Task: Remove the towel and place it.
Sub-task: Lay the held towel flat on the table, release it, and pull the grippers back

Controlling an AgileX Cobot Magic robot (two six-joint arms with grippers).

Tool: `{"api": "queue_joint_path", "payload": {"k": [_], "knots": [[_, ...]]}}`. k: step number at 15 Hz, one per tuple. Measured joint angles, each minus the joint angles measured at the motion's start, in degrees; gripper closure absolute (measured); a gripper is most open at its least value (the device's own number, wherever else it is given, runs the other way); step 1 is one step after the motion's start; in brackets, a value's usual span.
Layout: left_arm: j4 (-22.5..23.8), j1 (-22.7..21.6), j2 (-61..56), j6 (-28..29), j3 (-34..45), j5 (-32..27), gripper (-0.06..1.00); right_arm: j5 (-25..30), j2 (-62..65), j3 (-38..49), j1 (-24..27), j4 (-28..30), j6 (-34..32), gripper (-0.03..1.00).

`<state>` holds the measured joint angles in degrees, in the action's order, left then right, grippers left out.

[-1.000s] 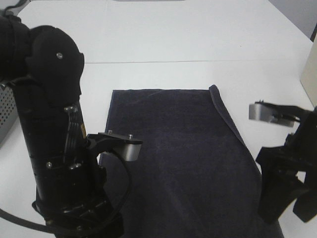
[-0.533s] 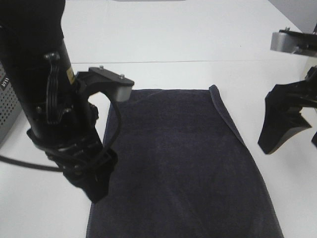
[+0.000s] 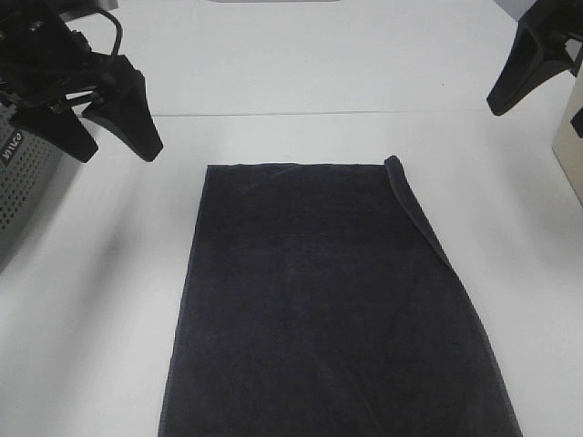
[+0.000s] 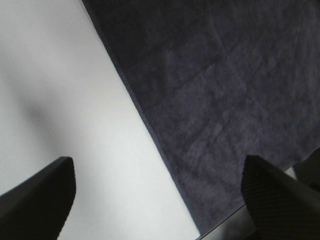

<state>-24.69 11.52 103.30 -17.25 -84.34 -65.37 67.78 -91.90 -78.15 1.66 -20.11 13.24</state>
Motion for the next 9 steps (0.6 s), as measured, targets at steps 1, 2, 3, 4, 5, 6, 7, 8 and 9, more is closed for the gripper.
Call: {"api": "queue_joint_path", "payload": {"k": [1, 2, 3, 4, 5, 6, 7, 8, 9], "knots": [[-3.7, -2.3, 1.9, -0.5, -1.3, 1.3, 0.1, -1.7, -2.1, -0.6, 0.0, -1.3, 1.1, 0.01], [-5.6, -3.0, 2.3, -0.5, -1.6, 3.3, 0.1, -2.1, -4.1, -0.9, 0.0, -1.7, 1.1, 0.01], [-6.2, -3.0, 2.7, -0.6, -2.1, 5.6, 0.1, -2.8, -6.6, -1.5, 0.0, -2.0, 1.1, 0.01], [-6.5, -3.0, 3.1, -0.7, -2.5, 6.6, 0.1, -2.9, -8.4, -2.2, 0.0, -2.2, 1.1, 0.01], [-6.8, -3.0, 4.4, -0.7, -3.4, 8.5, 0.1, -2.9, -12.0, -4.3, 0.0, -2.9, 1.6, 0.01], [-6.8, -3.0, 6.9, -0.7, -5.1, 9.3, 0.1, -3.1, -15.6, -7.2, 0.0, -3.7, 2.5, 0.01], [-6.8, -3.0, 12.0, -0.7, -8.9, 9.5, 0.1, -3.4, -21.8, -12.6, 0.0, -4.1, 3.4, 0.01], [-6.8, -3.0, 16.2, -0.7, -12.5, 9.5, 0.1, -3.4, -25.3, -16.7, 0.0, -4.2, 3.9, 0.01], [-6.8, -3.0, 19.7, -0.4, -16.0, 9.3, 0.1, -3.5, -28.6, -20.3, 0.0, -4.2, 4.0, 0.01]]}}
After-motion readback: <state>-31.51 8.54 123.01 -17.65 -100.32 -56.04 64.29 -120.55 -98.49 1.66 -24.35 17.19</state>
